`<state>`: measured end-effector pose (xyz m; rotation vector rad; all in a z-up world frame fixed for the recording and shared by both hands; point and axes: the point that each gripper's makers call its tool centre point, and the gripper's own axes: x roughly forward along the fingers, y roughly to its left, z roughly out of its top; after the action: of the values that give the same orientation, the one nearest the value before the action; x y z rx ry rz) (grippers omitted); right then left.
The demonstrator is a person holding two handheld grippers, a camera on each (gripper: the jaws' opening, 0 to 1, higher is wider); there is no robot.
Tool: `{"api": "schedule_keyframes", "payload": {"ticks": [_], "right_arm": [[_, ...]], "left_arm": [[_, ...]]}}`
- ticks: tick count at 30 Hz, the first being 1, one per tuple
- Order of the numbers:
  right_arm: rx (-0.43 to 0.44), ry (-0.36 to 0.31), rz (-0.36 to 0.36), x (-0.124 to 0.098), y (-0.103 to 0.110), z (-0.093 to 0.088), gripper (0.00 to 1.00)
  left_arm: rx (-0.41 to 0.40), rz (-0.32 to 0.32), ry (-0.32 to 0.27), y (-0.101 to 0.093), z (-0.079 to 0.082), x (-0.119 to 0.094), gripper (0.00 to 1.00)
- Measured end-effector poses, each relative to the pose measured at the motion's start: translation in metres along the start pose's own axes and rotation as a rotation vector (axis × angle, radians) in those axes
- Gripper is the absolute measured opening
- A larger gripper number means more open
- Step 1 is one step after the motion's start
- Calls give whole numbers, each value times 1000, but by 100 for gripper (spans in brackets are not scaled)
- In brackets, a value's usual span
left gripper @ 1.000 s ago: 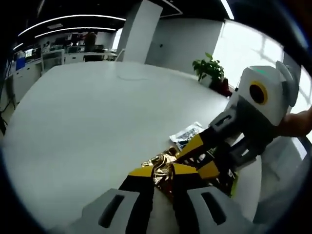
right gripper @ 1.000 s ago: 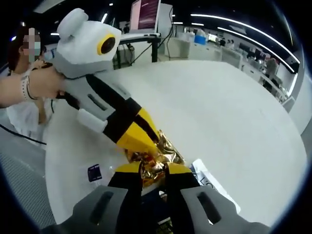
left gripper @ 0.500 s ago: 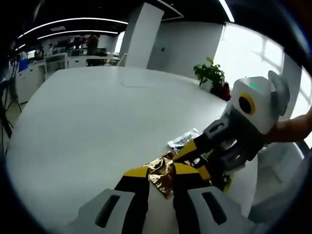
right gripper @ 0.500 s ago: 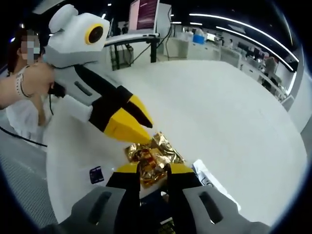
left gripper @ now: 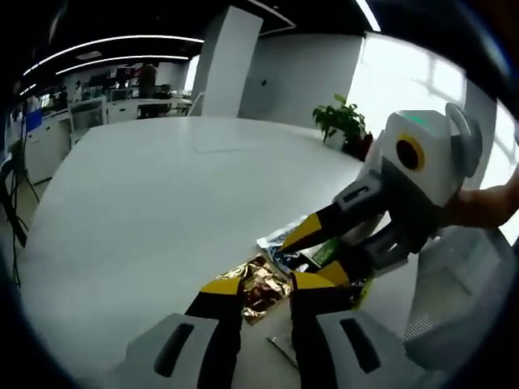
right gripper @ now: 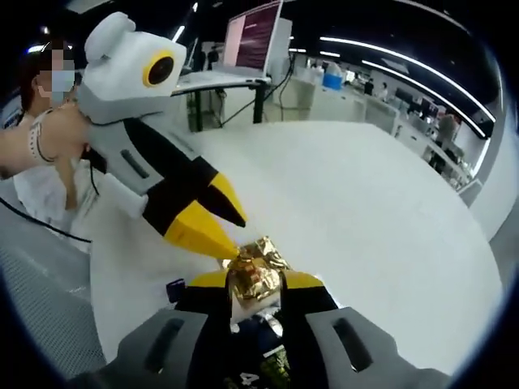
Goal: Arrange the skincare products in the storage area until every visible bottle or jar stands upright without overlapping.
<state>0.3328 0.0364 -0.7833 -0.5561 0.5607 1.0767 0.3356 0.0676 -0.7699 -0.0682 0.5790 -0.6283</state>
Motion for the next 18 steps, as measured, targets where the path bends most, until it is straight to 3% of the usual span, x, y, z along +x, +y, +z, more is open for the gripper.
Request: {"api": "schedule_keyframes", "payload": {"ticks": [6,18], "right_arm": [[-25,-5,-17,-21,2,3,25],[-43,-42,-62,-64,8,11,33]], "left_arm": [[29,20,6,-5,8,-12,24],[88,9,-21,-36,24,-32,32]]}}
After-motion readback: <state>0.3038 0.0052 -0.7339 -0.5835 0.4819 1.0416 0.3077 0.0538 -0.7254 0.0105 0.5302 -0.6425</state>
